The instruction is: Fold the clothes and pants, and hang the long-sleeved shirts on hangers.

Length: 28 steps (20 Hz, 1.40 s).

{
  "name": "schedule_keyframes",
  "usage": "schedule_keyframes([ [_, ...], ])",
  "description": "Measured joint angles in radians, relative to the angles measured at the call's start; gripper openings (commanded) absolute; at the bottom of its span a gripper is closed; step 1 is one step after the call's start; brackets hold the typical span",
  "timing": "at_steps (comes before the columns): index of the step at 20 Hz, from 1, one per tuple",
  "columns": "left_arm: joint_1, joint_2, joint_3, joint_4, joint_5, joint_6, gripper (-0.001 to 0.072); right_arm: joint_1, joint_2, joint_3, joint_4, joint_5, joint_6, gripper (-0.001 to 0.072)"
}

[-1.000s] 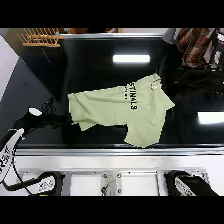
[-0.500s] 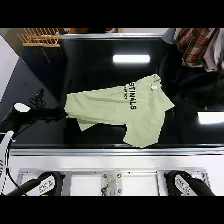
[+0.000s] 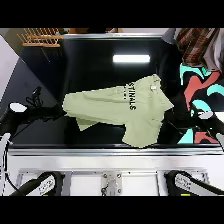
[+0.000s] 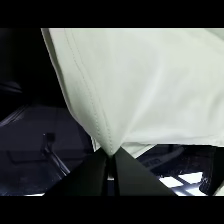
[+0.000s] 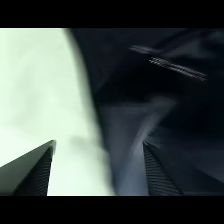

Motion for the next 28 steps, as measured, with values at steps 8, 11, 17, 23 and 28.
schedule_keyframes([
  [8, 0.001, 0.001, 0.0, 0.001, 0.001, 0.0, 0.0007, 0.082, -0.093, -0.007, 0.192, -0.116, -0.183, 0.0014],
  [11, 0.018, 0.001, 0.005, 0.002, -0.001, 0.0, 0.0006, 0.066, -0.062, 0.024, 0.169, -0.117, -0.213, 0.0012],
  [17, 0.111, 0.047, 0.212, -0.025, -0.095, -0.007, 0.0006, 0.014, 0.127, 0.288, 0.111, 0.07, -0.23, 0.0012],
  [23, 0.149, 0.3, 0.56, -0.092, -0.132, -0.038, 0.0007, 0.002, 0.394, 0.742, 0.087, 0.133, -0.174, 0.0012],
  [28, 0.154, 0.531, 0.742, -0.101, -0.095, -0.075, 0.0006, 0.0, 0.589, 0.945, 0.083, 0.061, -0.139, 0.0011],
])
